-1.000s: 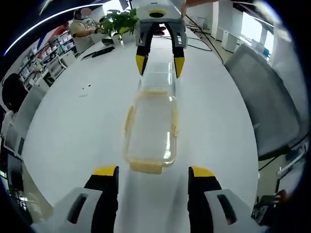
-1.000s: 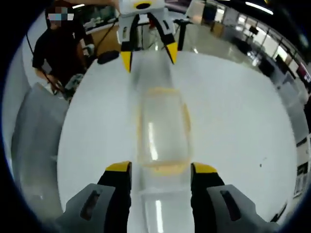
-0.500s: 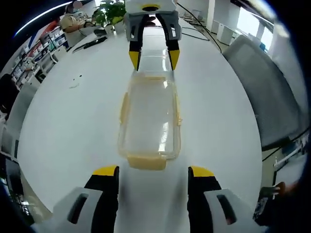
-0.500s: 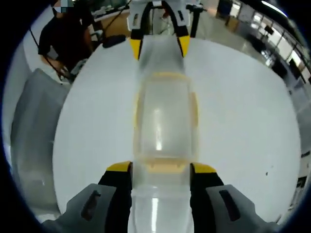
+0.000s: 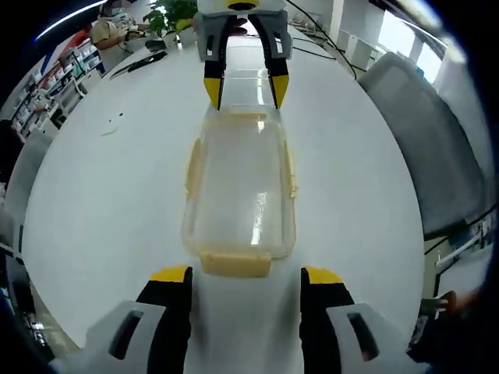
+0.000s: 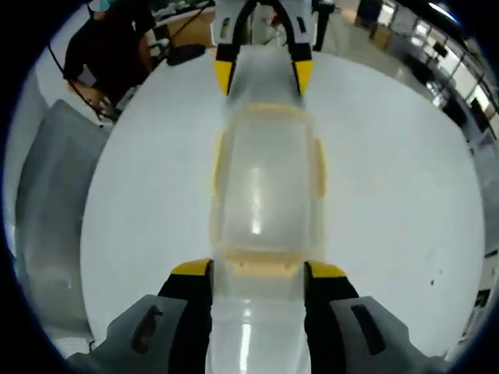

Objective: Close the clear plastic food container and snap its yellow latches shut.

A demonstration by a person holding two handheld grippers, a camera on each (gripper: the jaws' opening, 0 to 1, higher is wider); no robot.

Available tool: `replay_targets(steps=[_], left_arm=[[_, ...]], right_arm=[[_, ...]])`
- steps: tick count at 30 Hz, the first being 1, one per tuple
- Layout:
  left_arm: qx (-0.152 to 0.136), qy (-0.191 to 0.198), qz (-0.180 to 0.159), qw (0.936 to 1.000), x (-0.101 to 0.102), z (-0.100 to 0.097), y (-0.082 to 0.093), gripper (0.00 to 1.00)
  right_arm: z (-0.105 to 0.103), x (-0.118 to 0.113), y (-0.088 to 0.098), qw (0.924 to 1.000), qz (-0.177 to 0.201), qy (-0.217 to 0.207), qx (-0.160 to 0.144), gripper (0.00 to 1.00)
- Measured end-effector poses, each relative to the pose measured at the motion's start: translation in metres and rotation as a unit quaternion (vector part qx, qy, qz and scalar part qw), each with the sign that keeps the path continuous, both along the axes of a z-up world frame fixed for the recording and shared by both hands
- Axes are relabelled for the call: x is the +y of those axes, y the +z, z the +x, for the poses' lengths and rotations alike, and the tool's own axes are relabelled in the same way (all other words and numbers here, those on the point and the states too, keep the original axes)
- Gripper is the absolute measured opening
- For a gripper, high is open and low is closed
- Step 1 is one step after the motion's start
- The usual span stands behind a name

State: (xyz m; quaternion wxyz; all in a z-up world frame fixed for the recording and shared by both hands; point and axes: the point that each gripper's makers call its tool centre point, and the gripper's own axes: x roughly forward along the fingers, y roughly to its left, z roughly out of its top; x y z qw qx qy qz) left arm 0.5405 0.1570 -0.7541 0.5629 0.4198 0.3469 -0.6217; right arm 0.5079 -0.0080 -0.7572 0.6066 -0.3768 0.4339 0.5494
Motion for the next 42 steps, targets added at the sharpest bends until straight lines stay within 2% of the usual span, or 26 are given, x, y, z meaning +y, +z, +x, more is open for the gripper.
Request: replay_targets(steps=[14, 23, 36, 42], left_arm=[[0.013, 0.001, -0.002, 0.9999, 0.003, -0.003, -0.011, 0.51], [0.009, -0.005, -0.015, 0.9998, 0.000, -0.002, -0.015, 0.51], [0.011, 0.003, -0.021, 0.9997, -0.003, 0.001, -0.023, 0.46], [0.011, 0.003, -0.028, 0.9995, -0.007, 0.003, -0.023, 0.44]], right_arm=[[-0.001, 0.000, -0.010, 0.9999, -0.005, -0.010, 0.000, 0.46], [-0.007, 0.002, -0.018, 0.9999, -0.011, -0.006, 0.004, 0.47], [-0.007, 0.006, -0.022, 0.9999, -0.014, -0.009, 0.003, 0.44], [-0.006, 0.007, -0.023, 0.9996, -0.024, -0.001, -0.013, 0.41]])
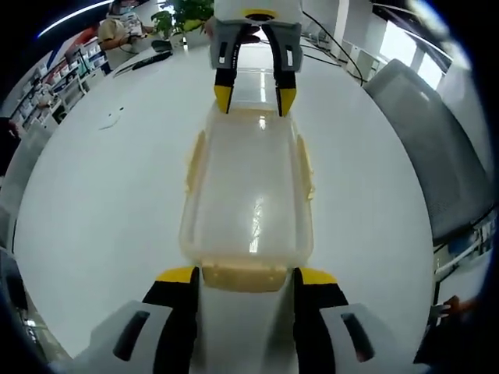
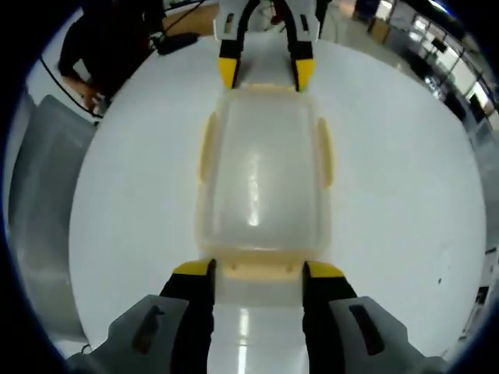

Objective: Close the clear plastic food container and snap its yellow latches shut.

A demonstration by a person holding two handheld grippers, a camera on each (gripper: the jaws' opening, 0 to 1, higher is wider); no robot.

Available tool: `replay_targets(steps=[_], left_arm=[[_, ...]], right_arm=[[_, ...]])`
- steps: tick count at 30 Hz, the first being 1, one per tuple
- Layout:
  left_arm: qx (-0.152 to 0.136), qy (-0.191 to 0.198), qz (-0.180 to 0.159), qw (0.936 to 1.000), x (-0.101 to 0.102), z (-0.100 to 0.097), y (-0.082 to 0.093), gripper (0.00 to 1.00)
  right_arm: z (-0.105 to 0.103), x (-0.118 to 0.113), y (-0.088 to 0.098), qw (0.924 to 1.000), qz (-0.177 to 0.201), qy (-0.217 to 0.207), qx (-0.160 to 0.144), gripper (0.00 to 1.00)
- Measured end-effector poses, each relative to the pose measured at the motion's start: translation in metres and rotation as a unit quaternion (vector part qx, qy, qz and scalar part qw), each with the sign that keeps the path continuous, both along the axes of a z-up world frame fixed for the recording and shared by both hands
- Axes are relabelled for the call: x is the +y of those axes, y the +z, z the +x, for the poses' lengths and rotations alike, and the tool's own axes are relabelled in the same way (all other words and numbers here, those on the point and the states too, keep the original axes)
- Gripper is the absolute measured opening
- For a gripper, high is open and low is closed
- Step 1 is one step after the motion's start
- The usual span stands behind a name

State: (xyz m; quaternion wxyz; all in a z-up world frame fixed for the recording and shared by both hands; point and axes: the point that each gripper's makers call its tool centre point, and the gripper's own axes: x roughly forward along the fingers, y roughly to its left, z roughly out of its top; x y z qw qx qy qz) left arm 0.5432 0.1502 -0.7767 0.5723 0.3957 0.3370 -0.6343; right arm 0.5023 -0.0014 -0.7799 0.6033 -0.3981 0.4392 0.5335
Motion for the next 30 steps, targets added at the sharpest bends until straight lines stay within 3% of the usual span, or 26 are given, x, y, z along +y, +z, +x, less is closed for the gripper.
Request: replay_targets(steps=[8, 10, 30], left_arm=[[0.002, -0.012, -0.004, 0.9999, 0.0006, -0.0025, 0.0002, 0.40], [0.002, -0.015, -0.003, 0.9999, 0.0008, -0.0025, 0.0004, 0.35], [-0.004, -0.015, 0.014, 0.9998, 0.0000, -0.0028, -0.0024, 0.34]], right_arm=[[0.0029, -0.0017, -0.0021, 0.9999, 0.000, -0.010, 0.002, 0.39], [0.0030, -0.0011, -0.0022, 0.9999, 0.003, -0.011, 0.002, 0.38], [0.0055, -0.0043, -0.0042, 1.0000, -0.003, -0.005, -0.001, 0.36]])
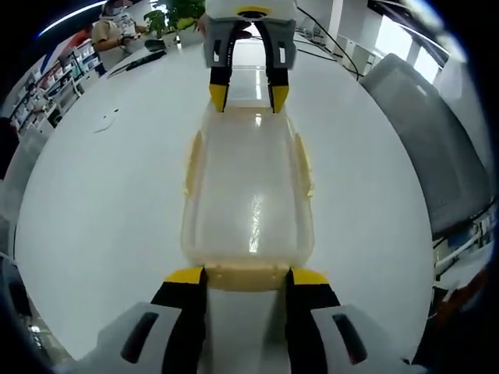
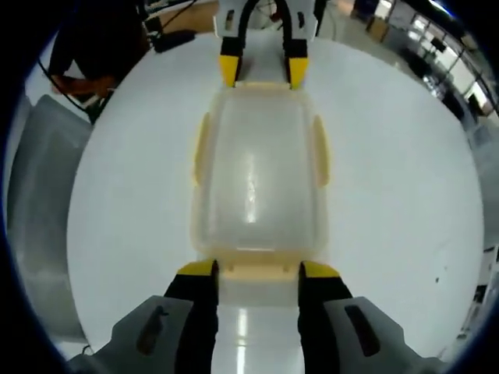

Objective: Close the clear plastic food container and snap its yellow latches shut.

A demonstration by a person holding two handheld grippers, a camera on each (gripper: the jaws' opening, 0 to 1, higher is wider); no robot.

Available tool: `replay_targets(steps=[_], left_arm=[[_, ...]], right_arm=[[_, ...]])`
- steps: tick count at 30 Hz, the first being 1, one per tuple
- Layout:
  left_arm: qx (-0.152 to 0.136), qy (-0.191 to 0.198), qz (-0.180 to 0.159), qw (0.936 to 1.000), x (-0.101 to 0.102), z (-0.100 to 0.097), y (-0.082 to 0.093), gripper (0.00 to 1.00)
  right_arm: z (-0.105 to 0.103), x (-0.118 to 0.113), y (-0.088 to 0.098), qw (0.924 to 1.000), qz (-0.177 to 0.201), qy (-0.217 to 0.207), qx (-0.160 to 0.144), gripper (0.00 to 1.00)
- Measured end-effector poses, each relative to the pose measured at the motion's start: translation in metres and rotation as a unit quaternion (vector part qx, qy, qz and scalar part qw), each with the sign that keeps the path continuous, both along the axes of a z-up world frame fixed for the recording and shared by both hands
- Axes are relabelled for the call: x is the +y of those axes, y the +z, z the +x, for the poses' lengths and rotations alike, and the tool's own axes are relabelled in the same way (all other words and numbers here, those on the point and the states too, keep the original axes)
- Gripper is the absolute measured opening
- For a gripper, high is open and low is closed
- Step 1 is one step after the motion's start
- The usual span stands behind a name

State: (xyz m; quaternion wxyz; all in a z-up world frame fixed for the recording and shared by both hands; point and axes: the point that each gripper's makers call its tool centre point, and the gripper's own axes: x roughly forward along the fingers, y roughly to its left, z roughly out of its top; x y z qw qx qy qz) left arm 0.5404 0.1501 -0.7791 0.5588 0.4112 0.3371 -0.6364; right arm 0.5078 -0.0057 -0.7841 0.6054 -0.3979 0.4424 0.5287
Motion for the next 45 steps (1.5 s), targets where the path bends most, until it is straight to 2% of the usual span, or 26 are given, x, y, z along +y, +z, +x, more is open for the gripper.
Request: replay_targets(steps=[7, 20, 36, 45], left_arm=[[-0.001, 0.001, 0.008, 1.0000, 0.007, 0.000, 0.002, 0.34], [-0.009, 0.001, 0.016, 0.9998, 0.017, -0.006, 0.026, 0.34], [-0.034, -0.001, 0.020, 0.9992, 0.017, -0.014, 0.072, 0.34], [-0.048, -0.005, 0.017, 0.9987, 0.003, -0.013, 0.101, 0.34]], right_arm=[[-0.002, 0.006, 0.005, 1.0000, 0.004, 0.002, 0.001, 0.36], [-0.004, 0.014, 0.022, 0.9998, 0.018, 0.003, -0.008, 0.36], [-0.013, 0.014, 0.068, 0.9992, 0.026, 0.005, -0.031, 0.36], [-0.014, 0.001, 0.092, 0.9987, 0.030, 0.001, -0.041, 0.36]])
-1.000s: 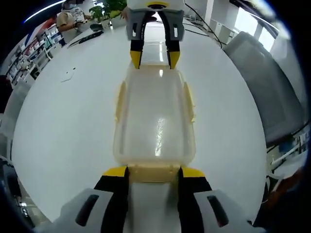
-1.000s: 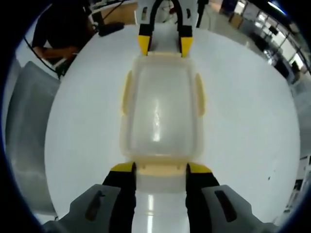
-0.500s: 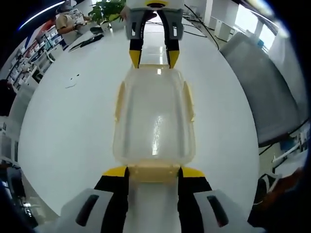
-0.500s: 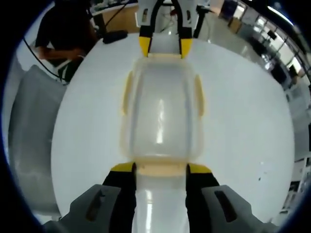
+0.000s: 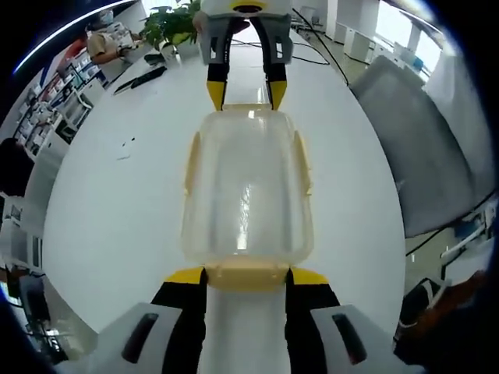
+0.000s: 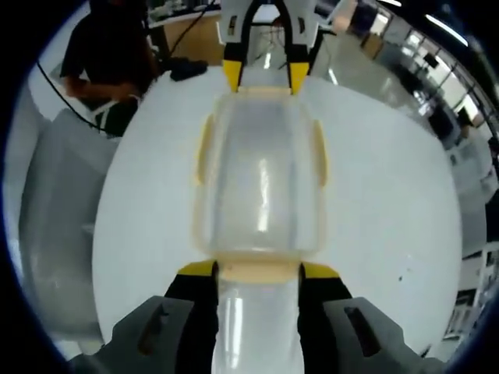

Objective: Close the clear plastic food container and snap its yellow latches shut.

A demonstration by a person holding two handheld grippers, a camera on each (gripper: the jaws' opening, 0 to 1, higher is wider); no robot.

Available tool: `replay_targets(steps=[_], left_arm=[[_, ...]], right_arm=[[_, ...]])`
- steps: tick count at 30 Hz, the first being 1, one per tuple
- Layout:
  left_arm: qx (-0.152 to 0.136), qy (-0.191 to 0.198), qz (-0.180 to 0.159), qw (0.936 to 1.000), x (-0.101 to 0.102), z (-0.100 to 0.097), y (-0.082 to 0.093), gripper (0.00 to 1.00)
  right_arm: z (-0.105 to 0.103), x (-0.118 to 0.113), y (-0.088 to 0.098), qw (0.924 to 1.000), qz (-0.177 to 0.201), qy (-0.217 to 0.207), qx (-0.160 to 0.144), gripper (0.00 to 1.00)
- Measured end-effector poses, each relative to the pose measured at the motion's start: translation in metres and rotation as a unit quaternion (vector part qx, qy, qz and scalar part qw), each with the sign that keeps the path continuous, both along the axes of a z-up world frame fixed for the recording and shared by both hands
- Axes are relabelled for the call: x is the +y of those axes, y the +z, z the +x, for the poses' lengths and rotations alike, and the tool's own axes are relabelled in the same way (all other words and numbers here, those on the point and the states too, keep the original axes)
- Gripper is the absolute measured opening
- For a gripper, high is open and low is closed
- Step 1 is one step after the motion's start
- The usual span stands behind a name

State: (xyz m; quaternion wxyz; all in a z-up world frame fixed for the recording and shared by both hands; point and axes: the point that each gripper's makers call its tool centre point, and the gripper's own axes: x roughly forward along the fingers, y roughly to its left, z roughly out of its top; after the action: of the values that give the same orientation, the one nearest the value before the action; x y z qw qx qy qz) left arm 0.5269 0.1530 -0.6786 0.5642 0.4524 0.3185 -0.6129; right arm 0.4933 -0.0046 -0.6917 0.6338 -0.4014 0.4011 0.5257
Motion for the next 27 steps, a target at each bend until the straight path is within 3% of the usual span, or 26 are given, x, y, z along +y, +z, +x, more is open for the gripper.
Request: replay_targets(steps=[11, 27], left_arm=[[-0.006, -0.006, -0.004, 1.0000, -0.043, -0.006, 0.012, 0.34], [0.001, -0.020, -0.008, 0.9998, -0.110, -0.015, 0.009, 0.34]], right_arm=[[-0.006, -0.043, 0.014, 0.9999, -0.010, -0.003, -0.003, 0.36], [-0.018, -0.110, 0.015, 0.9997, -0.022, -0.013, 0.004, 0.36]])
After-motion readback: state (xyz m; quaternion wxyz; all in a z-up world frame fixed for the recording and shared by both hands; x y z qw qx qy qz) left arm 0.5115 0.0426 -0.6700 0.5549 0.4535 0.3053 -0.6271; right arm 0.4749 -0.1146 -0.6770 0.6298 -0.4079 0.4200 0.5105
